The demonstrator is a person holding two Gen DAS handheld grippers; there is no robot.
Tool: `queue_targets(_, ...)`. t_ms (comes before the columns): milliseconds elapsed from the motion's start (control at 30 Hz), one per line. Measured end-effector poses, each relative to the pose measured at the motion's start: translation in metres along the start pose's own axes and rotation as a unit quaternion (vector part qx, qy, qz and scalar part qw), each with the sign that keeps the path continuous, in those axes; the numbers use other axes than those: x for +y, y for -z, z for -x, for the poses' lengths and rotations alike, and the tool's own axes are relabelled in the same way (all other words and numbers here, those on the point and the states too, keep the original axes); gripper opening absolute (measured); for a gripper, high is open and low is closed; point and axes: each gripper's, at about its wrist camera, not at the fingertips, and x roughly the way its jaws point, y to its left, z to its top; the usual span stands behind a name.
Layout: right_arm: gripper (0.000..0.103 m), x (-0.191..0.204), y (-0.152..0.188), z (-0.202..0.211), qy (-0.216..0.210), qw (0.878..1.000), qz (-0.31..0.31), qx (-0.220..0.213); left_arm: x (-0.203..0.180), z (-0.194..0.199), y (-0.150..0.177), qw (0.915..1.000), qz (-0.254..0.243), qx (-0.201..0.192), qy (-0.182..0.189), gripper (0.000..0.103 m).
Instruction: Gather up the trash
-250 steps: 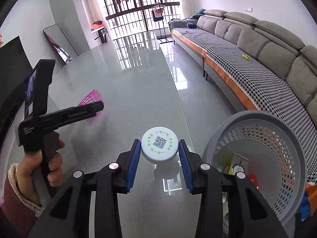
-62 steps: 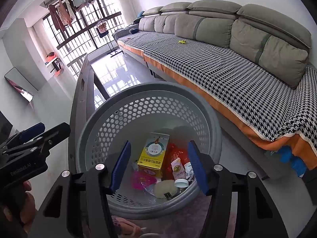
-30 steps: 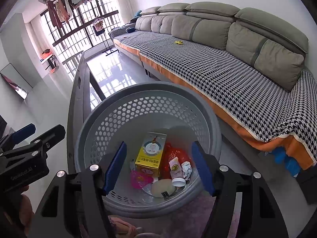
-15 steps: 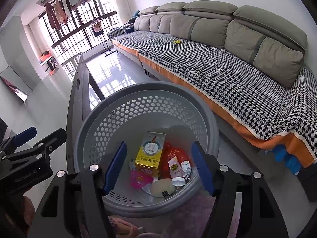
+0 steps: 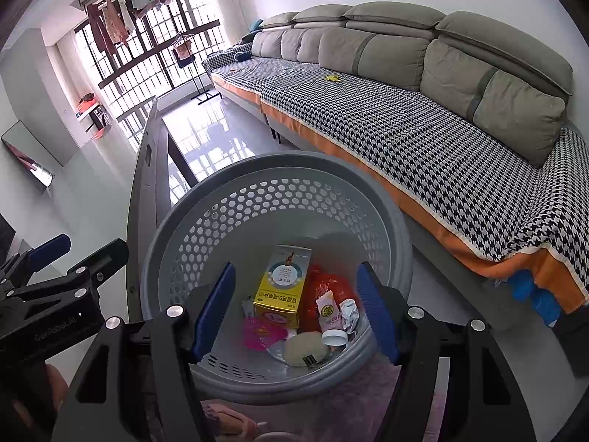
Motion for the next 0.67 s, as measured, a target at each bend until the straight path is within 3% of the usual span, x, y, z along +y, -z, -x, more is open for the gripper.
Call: queue_targets(667, 0.065, -0.0005, -0.0006, -0.001, 0.0, 1.0, 0.0, 0.0, 0.0003, 0.0003, 0.0021, 1.0, -0.003, 0.004, 0.004, 0.097)
